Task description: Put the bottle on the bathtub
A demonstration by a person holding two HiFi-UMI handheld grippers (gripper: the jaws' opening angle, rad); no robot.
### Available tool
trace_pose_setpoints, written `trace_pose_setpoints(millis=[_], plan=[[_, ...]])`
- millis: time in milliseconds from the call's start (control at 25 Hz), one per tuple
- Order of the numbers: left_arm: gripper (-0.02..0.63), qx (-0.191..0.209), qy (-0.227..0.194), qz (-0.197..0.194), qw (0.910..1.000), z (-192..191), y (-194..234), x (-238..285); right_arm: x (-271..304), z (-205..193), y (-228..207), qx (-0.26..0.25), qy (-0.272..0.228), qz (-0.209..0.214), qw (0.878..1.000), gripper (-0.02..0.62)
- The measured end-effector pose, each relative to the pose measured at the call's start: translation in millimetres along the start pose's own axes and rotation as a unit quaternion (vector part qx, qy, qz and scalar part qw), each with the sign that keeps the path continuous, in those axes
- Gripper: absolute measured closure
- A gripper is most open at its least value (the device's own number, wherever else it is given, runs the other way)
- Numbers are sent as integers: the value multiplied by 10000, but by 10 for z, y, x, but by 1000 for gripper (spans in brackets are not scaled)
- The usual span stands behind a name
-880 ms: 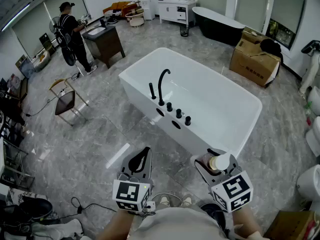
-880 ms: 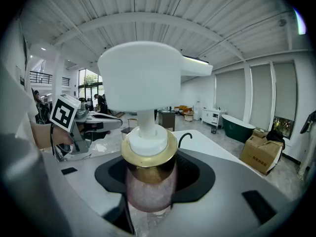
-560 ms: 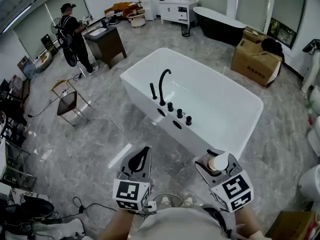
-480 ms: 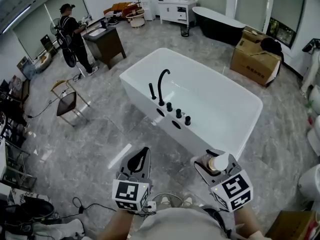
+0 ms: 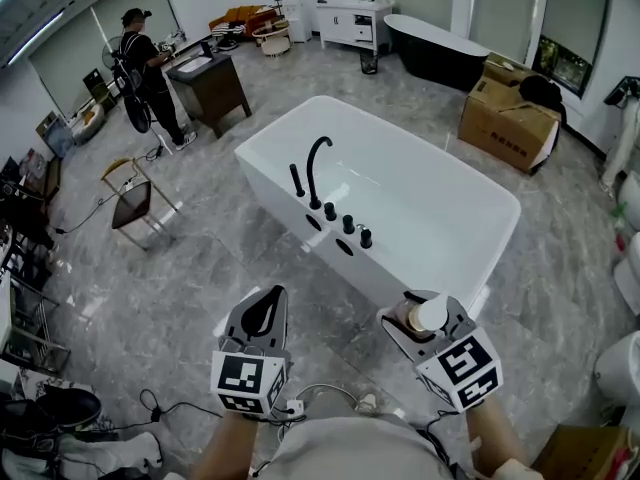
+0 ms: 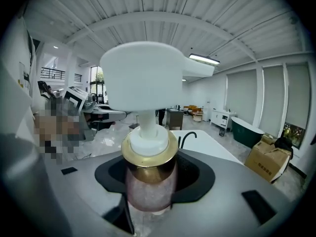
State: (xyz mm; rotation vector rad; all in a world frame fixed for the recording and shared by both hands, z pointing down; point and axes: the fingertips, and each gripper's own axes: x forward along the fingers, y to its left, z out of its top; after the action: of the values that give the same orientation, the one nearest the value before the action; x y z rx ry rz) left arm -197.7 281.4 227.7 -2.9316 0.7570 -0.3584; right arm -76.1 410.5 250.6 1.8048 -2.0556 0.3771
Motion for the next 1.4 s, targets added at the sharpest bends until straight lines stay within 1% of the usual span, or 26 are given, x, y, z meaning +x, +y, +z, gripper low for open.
trace_pose_setpoints(millis=[120,280,440,600,720,1040,1240,1400], plan=[[584,-11,-26,-4,10000,35,-77,23,-34,0,-127,9,-32,-19,10000,367],[586,-51,46,24,10000,-26,-107,51,-12,38,-192,22,-92,10,10000,367],[586,-67,16,-48,10000,-13,-136,151,39,115,-301,82,-177,12,9998,367],[586,-54,-6,-118,9999,-41,-128,322,170,124,-451,19,-141,-45,9999,367],[586,-119,-34,-111,9999,-68,-57,460,332,123,-586,-15,-64,-36,10000,367],[586,-236,127,-111,9996,-179,331,1082,1052,242,-1087,-185,142,124,9997,367],[586,-356,198,-64,9991,-276,738,1651,1663,384,-1399,-352,235,381,9984,367],[586,-467,263,-55,9985,-366,1077,2142,2242,499,-1676,-360,395,463,9975,367]])
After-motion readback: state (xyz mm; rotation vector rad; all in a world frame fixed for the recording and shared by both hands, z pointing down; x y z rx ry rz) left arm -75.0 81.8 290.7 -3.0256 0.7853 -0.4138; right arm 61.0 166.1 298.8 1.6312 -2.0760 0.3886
